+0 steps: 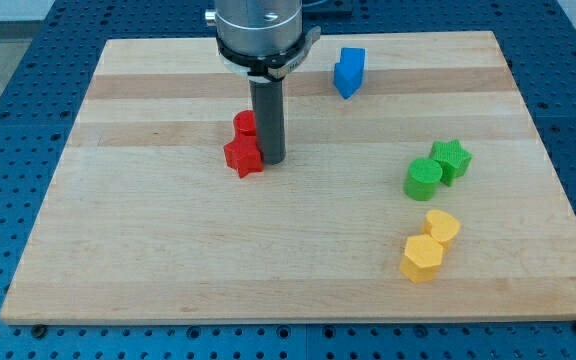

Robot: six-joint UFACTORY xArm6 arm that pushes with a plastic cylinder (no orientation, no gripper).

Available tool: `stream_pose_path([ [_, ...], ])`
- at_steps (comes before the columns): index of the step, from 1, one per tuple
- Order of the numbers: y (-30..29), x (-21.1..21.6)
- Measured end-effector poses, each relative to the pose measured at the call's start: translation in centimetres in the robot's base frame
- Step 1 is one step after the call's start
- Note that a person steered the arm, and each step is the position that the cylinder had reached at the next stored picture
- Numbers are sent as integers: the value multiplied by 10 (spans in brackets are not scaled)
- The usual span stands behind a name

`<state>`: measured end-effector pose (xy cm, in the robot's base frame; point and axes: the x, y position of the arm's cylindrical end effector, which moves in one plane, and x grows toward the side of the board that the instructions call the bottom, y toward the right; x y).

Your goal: Move the yellow hexagon closer to the red star

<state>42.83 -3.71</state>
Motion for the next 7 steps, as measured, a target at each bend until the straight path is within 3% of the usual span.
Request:
stream_pose_path([
  [3, 6, -1],
  [7, 14, -37],
])
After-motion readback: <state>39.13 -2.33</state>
